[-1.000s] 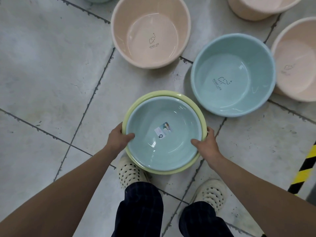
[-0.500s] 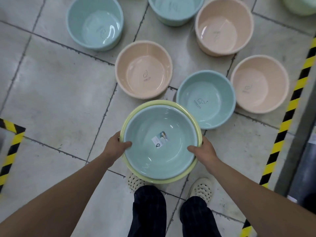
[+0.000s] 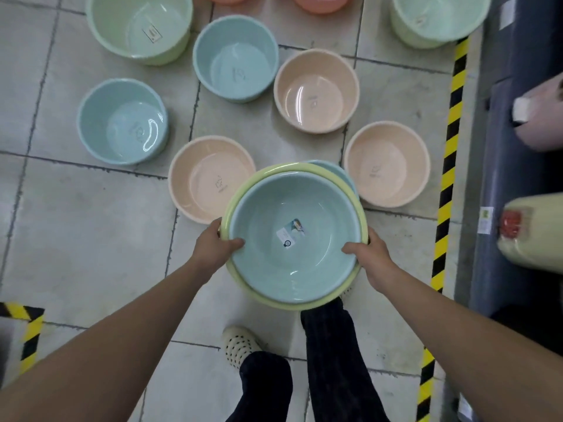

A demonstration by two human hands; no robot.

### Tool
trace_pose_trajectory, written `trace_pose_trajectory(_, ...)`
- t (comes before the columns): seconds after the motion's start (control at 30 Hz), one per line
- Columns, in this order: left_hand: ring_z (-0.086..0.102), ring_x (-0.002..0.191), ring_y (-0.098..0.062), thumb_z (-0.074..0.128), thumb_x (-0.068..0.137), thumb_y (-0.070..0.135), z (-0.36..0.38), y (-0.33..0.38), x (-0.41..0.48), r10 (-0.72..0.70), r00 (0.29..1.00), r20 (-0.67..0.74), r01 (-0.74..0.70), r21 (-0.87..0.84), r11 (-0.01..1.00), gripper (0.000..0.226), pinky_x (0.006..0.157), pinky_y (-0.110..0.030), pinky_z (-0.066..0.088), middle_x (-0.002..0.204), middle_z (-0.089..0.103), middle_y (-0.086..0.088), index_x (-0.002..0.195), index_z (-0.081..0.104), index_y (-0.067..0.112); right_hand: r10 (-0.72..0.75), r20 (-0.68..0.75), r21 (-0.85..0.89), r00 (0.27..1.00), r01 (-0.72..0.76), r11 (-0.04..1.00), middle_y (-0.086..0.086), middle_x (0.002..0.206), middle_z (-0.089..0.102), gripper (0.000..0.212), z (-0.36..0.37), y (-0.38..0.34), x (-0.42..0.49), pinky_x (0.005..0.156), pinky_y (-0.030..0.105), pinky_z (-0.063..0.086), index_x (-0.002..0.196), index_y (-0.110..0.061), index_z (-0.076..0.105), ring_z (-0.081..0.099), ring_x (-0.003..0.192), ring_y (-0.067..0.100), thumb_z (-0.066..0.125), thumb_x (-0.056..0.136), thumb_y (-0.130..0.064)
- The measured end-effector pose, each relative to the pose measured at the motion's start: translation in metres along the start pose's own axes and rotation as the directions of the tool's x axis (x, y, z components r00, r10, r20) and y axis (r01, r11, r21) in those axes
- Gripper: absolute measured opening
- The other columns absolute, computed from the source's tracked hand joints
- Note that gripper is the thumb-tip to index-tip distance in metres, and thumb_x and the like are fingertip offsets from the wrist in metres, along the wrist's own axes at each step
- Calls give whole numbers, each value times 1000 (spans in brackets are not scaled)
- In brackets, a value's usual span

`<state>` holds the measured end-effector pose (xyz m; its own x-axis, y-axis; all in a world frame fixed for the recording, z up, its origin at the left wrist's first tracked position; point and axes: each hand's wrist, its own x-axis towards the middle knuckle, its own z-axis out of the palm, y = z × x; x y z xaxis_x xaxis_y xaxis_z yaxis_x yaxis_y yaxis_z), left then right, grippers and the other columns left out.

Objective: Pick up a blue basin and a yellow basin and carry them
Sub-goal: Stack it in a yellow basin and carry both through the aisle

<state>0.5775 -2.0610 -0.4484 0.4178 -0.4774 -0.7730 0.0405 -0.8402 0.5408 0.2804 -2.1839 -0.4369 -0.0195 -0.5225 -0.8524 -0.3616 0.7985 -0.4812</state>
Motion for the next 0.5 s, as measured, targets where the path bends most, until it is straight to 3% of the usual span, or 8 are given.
trace_pose_trajectory(0.1,66,104,-29,78,79,11,19,24,17,-11,1000,-2,11,30,999,62,90,-44,57,115,68,-6,136,56,20,42,-6,19,999,-42,999,-2,107,68,53,-14,-6,21,82,38,57,118,-29,57,66,97,20,69,81,8)
trace_pose_trajectory(0.23,66,94,-23,76,81,6,48,49,41,-17,1000,-3,17,42,999,55,79,-34,53,100,67,2,131,58,19,87,-19,27,996,-86,996,3,114,68,52,-33,-16,56,93,47,56,121,-23,57,65,104,28,71,80,6)
trace_pose_trajectory(0.43,65,93,-25,73,81,7,88,59,92,-34,999,-16,35,53,998,50,76,-34,51,104,66,-2,127,58,19,89,-30,14,996,-88,996,2,105,67,39,-47,-18,118,86,41,56,104,-23,57,65,92,21,70,83,6)
trace_pose_trajectory(0.5,65,96,-27,73,79,8,99,55,109,-37,999,-28,39,60,997,50,77,-35,53,107,67,-4,126,59,17,82,-33,29,996,-81,996,-1,104,67,41,-47,-10,138,86,41,56,106,-24,57,65,95,22,70,82,7)
